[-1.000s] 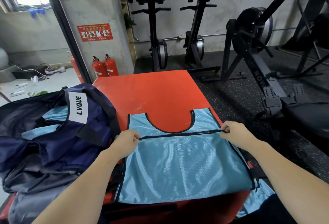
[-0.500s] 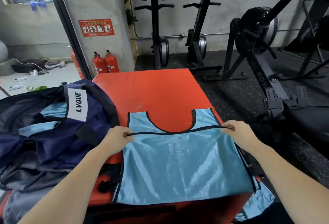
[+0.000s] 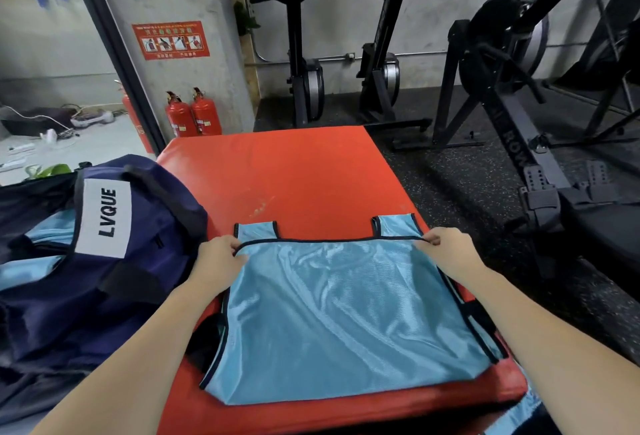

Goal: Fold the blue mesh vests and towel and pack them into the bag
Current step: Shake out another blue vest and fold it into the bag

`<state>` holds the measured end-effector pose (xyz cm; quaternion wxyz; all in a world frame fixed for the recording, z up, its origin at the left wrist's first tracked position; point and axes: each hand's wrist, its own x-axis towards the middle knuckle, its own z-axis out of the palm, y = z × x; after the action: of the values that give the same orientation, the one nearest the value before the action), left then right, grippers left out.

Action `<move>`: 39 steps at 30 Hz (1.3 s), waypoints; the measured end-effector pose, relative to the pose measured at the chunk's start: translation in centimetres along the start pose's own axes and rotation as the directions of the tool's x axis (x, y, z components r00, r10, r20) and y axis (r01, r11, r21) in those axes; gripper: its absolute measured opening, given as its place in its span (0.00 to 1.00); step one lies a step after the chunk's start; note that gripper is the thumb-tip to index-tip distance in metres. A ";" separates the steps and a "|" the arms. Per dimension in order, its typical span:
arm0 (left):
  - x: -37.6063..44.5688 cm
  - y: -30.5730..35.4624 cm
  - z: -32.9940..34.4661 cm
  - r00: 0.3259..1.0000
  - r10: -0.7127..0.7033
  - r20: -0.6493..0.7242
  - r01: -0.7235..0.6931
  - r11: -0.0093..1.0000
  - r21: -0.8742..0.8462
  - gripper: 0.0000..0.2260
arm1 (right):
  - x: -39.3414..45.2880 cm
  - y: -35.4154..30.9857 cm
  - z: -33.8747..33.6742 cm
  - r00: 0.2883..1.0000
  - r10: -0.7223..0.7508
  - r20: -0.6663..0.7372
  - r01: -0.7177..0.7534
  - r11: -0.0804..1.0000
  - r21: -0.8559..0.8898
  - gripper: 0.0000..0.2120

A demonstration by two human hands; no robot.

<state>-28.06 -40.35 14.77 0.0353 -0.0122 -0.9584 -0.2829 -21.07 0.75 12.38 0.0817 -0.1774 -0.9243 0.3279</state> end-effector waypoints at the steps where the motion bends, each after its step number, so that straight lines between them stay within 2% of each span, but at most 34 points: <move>1: 0.1 -0.2 -0.1 1.000 0.004 -0.010 -0.004 1.000 0.013 0.02 | 0.1 0.0 -0.2 1.000 0.002 -0.004 -0.002 1.000 0.016 0.03; 7: 1.5 1.3 -1.0 0.971 0.018 -0.238 -0.044 0.994 -0.103 0.03 | 1.4 -2.6 -2.0 0.981 -0.034 -0.193 0.063 0.987 0.150 0.02; 10: 2.0 1.3 -0.4 0.983 -0.008 -0.184 -0.008 0.996 -0.086 0.04 | 1.8 -2.8 -0.9 0.996 -0.011 -0.084 0.016 0.998 0.055 0.12; 12: 2.0 0.5 0.3 0.996 -0.019 -0.091 0.020 1.000 0.015 0.03 | 1.6 -1.9 0.2 0.999 0.036 -0.034 -0.037 0.999 -0.028 0.18; 13: 2.0 0.2 0.5 0.997 -0.037 -0.071 0.041 0.998 0.056 0.07 | 1.6 -1.5 0.4 0.998 0.056 -0.036 -0.057 0.998 -0.030 0.18; 15: 2.1 -0.1 0.5 0.994 -0.066 -0.091 0.073 0.995 0.070 0.13 | 1.7 -1.1 0.5 0.995 0.070 -0.069 -0.070 0.998 0.007 0.17; 16: 2.3 -0.1 0.4 0.991 -0.072 -0.115 0.078 0.996 0.053 0.13 | 1.8 -1.1 0.3 0.994 0.063 -0.084 -0.061 0.998 0.028 0.16; 19: 2.7 0.5 0.1 0.976 -0.060 -0.209 0.053 0.998 -0.038 0.05 | 2.0 -1.9 -0.2 0.990 0.029 -0.135 -0.018 0.997 0.078 0.08; 22: 3.2 1.0 0.3 0.962 -0.077 -0.260 0.046 0.991 -0.126 0.04 | 3.1 -2.5 -0.2 0.981 0.011 -0.192 0.011 0.993 0.114 0.14; 25: 3.4 0.5 0.9 0.986 -0.057 -0.155 0.048 0.997 -0.059 0.14 | 2.9 -3.1 0.6 0.995 0.034 -0.090 -0.032 0.999 0.025 0.17; 28: 1.8 1.5 1.1 0.994 0.033 -0.109 -0.002 0.963 0.268 0.16 | 0.9 -4.1 1.2 0.987 -0.094 -0.131 0.059 0.965 -0.254 0.20; 30: -0.6 3.4 1.2 0.984 0.133 -0.117 -0.076 0.914 0.398 0.15 | -1.1 -5.4 2.0 0.971 -0.208 -0.117 0.171 0.949 -0.264 0.21; 32: -3.8 5.8 2.1 0.978 0.206 -0.024 -0.189 0.933 0.305 0.16 | -3.9 -6.7 3.0 0.961 -0.275 -0.023 0.266 0.947 -0.181 0.22; 34: -7.5 7.8 3.9 0.959 0.252 0.127 -0.272 0.945 0.180 0.18 | -7.3 -7.2 4.5 0.935 -0.343 0.089 0.353 0.924 -0.144 0.26; 37: -11.9 8.5 6.5 0.923 0.278 0.268 -0.336 0.920 0.204 0.25 | -10.8 -5.6 5.5 0.888 -0.411 0.207 0.453 0.857 -0.243 0.45; 39: -12.7 6.3 6.5 0.935 0.215 0.283 -0.297 0.909 0.292 0.29 | -10.7 -2.5 4.7 0.911 -0.341 0.233 0.406 0.844 -0.352 0.53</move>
<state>-15.55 -31.62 11.76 -0.0443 -0.1674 -0.9790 -0.1077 -13.11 -7.85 9.98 0.0319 0.0207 -0.9912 0.1270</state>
